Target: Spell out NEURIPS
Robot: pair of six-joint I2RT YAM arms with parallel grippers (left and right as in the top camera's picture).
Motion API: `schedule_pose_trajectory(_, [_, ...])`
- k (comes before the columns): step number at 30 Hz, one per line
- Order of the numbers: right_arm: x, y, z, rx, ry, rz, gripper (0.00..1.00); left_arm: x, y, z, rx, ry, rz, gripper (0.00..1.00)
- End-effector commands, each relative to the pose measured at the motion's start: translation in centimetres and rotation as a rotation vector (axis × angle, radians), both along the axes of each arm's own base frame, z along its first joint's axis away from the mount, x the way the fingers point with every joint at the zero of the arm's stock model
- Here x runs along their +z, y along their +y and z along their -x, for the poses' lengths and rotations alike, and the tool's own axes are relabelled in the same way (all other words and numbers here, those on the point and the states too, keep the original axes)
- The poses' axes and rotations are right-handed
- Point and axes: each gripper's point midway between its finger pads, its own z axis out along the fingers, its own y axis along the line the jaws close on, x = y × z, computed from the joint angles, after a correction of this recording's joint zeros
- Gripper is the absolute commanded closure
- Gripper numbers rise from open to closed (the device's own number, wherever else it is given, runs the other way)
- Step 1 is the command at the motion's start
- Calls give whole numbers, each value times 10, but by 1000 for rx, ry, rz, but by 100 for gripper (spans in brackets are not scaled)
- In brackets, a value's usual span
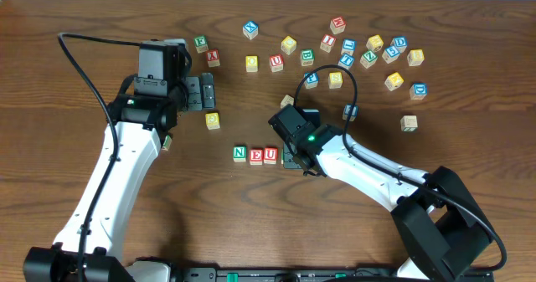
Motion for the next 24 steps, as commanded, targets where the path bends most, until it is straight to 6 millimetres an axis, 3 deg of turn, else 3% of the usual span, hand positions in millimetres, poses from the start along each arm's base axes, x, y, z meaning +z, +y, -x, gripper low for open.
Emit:
schedule_pose_trajectory(1, [4, -3, -2, -24, -26, 6, 92, 16, 2, -4, 0, -41, -5, 0])
schedule_pose_trajectory(24, [-3, -8, -2, -34, -47, 20, 91, 16, 2, -4, 0, -41, -5, 0])
